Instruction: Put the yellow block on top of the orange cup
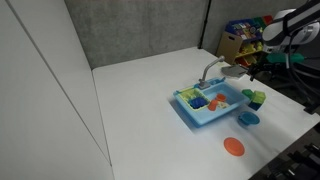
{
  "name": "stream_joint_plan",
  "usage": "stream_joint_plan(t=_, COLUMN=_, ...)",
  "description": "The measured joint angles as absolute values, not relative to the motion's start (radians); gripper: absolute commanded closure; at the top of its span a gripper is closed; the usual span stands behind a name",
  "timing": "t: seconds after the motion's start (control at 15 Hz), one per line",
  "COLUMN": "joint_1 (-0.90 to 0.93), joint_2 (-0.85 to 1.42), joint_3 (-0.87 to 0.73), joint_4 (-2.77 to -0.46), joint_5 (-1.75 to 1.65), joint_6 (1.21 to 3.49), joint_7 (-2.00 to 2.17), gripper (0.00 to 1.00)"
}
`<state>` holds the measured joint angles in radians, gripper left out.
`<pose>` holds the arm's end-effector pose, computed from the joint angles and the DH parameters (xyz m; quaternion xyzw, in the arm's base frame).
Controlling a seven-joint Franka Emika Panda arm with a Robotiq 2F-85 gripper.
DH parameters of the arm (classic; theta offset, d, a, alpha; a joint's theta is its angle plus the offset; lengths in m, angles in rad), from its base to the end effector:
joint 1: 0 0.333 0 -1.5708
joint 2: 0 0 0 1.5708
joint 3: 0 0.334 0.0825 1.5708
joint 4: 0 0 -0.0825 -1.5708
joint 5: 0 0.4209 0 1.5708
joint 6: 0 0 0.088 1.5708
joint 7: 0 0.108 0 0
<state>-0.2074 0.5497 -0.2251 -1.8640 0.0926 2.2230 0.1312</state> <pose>0.5975 -0.2664 0.2007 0.9507 -0.2965 -0.0899 0.0121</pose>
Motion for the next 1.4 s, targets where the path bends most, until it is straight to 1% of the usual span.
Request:
stream_joint_plan(t=0.4, joint_1=-0.209, joint_2=0.551, joint_3=-0.225, joint_4=-1.857, joint_5=0.093, joint_6=2.22, joint_7=0.135, gripper=0.0)
stream_joint_plan(t=1.0, joint_1=-0.224, joint_2=0.614, joint_3=-0.216, joint_4=-1.863, joint_5=0.093, joint_6=2.416, joint_7=0.116, gripper=0.0)
stream_joint_plan(t=1.4, joint_1=-0.241, joint_2=0.638, joint_3=-0.225, joint_4=-1.9, joint_5=0.093, joint_6=2.441, joint_7=0.11, gripper=0.0)
